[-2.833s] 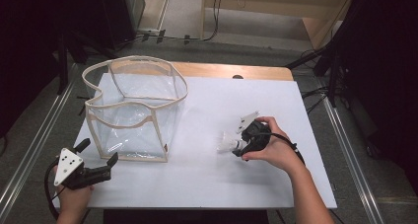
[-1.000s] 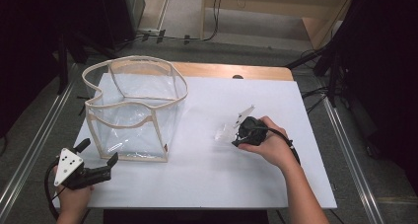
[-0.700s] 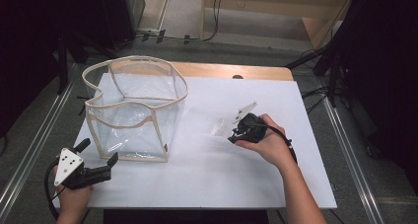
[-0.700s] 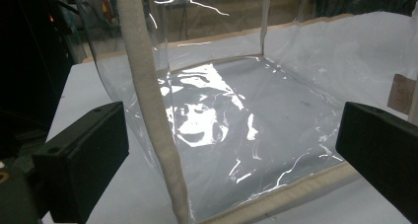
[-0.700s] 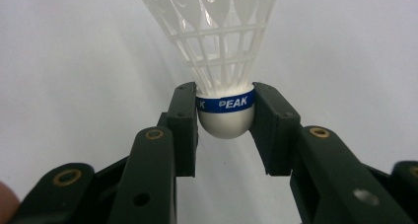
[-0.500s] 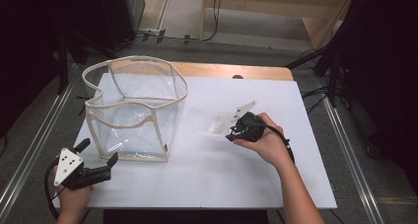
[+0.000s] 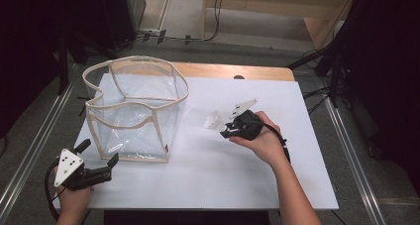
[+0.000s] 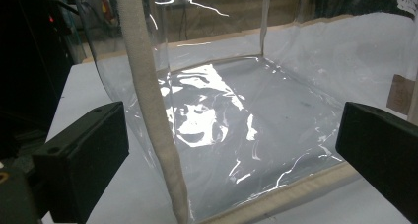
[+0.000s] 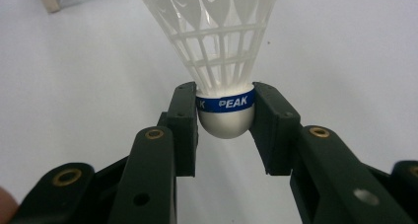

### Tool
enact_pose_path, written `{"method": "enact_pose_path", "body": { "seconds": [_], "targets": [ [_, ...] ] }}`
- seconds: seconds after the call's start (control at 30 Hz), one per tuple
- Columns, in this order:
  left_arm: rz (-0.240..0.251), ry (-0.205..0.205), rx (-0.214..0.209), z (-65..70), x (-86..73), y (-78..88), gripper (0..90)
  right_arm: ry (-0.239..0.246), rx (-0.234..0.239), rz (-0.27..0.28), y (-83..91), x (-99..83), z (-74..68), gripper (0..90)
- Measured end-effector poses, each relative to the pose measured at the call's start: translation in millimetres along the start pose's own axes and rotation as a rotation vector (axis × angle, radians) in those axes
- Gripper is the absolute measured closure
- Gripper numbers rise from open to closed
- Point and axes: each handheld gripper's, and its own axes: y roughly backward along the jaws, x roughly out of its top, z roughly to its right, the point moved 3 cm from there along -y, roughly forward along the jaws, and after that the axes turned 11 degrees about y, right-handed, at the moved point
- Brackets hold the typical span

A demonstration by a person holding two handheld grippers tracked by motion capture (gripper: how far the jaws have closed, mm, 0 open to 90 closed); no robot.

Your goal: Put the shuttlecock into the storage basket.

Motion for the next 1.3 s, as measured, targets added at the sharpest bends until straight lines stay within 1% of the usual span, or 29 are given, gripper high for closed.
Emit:
{"method": "enact_pose_path", "body": {
  "seconds": [0.03, 0.1, 0.13, 0.17, 0.27, 0.37, 0.53, 0.63, 0.7, 0.9, 1.1, 1.27, 1.3],
  "targets": [
    [0.0, 0.0, 0.001, 0.0, 0.0, 0.0, 0.3, 0.005, -0.004, 0.008, -0.2, 0.9, 0.0, 62.5],
    [0.0, 0.0, 0.0, 0.0, 0.0, 0.0, 0.3, -0.003, -0.004, 0.022, 0.0, 2.5, -0.5, 62.5],
    [0.0, 0.0, 0.001, 0.0, 0.0, 0.0, 0.3, -0.004, -0.015, 0.032, 0.3, 3.4, 0.1, 62.5],
    [0.0, 0.0, 0.0, 0.0, 0.0, 0.0, 0.3, -0.021, -0.029, 0.041, 1.4, 4.3, 0.5, 62.5],
    [0.0, 0.0, 0.0, 0.0, 0.0, 0.0, 0.3, -0.047, -0.048, 0.093, 5.0, 7.2, 2.8, 62.5],
    [0.001, -0.001, 0.0, 0.1, 0.0, 0.0, 0.3, -0.06, -0.064, 0.135, 8.5, 10.2, 3.8, 62.5],
    [0.0, 0.001, 0.0, 0.0, 0.1, 0.0, 0.3, -0.058, -0.073, 0.173, 9.3, 13.8, 3.8, 62.6],
    [0.0, 0.0, -0.001, 0.0, 0.1, -0.1, 0.3, -0.06, -0.073, 0.193, 9.6, 16.5, 3.0, 62.5],
    [0.0, 0.001, 0.0, 0.0, 0.1, 0.0, 0.3, -0.065, -0.064, 0.211, 10.0, 18.6, 2.5, 62.5],
    [0.001, 0.002, 0.0, 0.0, 0.1, -0.2, 0.3, -0.064, -0.065, 0.24, 15.0, 26.3, 2.8, 62.6],
    [0.001, 0.002, 0.0, 0.0, 0.1, -0.1, 0.3, -0.054, -0.068, 0.243, 20.1, 34.6, 4.5, 62.6],
    [0.001, 0.002, -0.001, 0.0, 0.1, -0.1, 0.3, -0.051, -0.055, 0.242, 23.1, 41.4, 5.6, 62.6],
    [0.001, 0.002, -0.001, 0.0, 0.1, -0.1, 0.3, -0.049, -0.06, 0.242, 24.1, 42.9, 6.1, 62.6]
  ]
}}
